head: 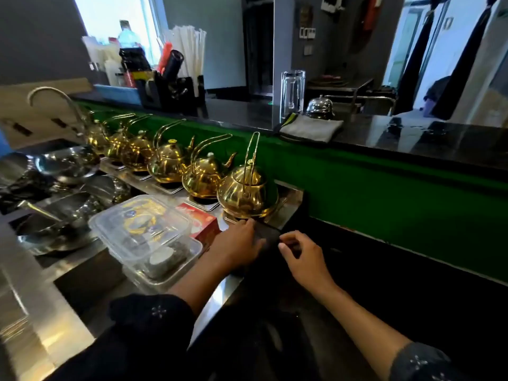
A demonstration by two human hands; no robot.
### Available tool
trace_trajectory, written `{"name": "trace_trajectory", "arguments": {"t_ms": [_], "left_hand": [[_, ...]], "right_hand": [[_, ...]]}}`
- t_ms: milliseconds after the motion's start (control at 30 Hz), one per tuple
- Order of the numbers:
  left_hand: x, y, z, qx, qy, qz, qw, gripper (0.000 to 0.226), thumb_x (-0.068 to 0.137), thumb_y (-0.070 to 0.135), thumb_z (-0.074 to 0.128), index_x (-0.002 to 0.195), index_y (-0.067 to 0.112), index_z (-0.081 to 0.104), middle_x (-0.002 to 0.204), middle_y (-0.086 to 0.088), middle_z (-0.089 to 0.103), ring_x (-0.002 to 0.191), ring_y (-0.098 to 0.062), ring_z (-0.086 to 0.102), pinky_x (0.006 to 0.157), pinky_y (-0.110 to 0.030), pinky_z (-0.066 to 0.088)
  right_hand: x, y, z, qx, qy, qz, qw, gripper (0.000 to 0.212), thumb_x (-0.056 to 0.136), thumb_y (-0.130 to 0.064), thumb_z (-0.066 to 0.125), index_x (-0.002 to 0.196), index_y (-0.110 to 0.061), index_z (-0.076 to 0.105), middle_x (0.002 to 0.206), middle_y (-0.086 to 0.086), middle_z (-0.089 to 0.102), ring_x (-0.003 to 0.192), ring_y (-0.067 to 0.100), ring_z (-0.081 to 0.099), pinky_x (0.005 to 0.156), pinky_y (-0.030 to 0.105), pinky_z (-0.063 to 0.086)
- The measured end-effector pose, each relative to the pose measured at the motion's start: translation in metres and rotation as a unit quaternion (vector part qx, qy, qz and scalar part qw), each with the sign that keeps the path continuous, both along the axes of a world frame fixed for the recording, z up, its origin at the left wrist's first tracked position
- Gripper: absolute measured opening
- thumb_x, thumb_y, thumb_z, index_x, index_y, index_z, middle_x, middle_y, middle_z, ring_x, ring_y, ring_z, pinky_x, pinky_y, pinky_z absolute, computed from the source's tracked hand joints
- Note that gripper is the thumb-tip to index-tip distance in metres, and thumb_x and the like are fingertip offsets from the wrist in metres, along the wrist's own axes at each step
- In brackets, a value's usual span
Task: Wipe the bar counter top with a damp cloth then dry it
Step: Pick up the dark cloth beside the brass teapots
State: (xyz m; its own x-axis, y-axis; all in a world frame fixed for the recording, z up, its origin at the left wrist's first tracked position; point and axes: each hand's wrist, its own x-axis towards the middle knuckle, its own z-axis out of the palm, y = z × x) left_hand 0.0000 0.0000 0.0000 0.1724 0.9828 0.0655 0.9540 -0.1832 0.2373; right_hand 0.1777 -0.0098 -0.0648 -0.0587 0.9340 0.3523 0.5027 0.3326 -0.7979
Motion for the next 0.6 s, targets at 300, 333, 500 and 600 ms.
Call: {"name": "trace_trajectory", "arguments": {"t_ms": [300,333,500,600], "left_hand": [[-0.011,0.012,-0.029,-0.079,-0.139,0.094,0.983,0.073,0.081,0.055,0.064,0.134,0.013,0.036,0.131,-0.01,0.052,0.115,-0.028,0.055,0.091,-0.043,0.05],[-0.012,0.013,-0.029,-0.096,-0.169,0.093,0.976,0.068,0.081,0.053,0.066,0.13,0.012,0.04,0.125,-0.009,0.056,0.111,-0.026,0.057,0.09,-0.041,0.051],[-0.014,0.014,-0.027,-0.084,-0.206,0.084,0.971,0.036,0.085,0.037,0.068,0.108,0.014,0.054,0.104,-0.004,0.061,0.092,-0.016,0.058,0.08,-0.034,0.053],[-0.008,0.014,-0.025,-0.074,-0.223,0.052,0.971,0.029,0.086,0.029,0.068,0.109,0.014,0.057,0.107,-0.005,0.061,0.092,-0.014,0.056,0.075,-0.028,0.048]], "right_hand": [[-0.036,0.023,-0.02,-0.298,0.172,-0.057,0.937,0.075,0.092,-0.048,0.06,0.152,-0.02,0.025,0.15,0.009,0.041,0.131,0.027,0.047,0.102,0.042,0.046],[-0.036,0.024,-0.024,-0.313,0.197,-0.06,0.927,0.075,0.09,-0.048,0.063,0.15,-0.02,0.028,0.145,0.008,0.047,0.123,0.025,0.054,0.091,0.041,0.053],[-0.025,0.027,-0.027,-0.361,0.262,-0.056,0.893,0.063,0.084,-0.045,0.072,0.136,-0.016,0.051,0.125,0.004,0.062,0.107,0.019,0.06,0.072,0.031,0.051],[-0.019,0.022,-0.026,-0.365,0.247,-0.02,0.898,0.038,0.087,-0.039,0.07,0.119,-0.019,0.061,0.114,0.003,0.069,0.101,0.018,0.064,0.075,0.032,0.05]]}}
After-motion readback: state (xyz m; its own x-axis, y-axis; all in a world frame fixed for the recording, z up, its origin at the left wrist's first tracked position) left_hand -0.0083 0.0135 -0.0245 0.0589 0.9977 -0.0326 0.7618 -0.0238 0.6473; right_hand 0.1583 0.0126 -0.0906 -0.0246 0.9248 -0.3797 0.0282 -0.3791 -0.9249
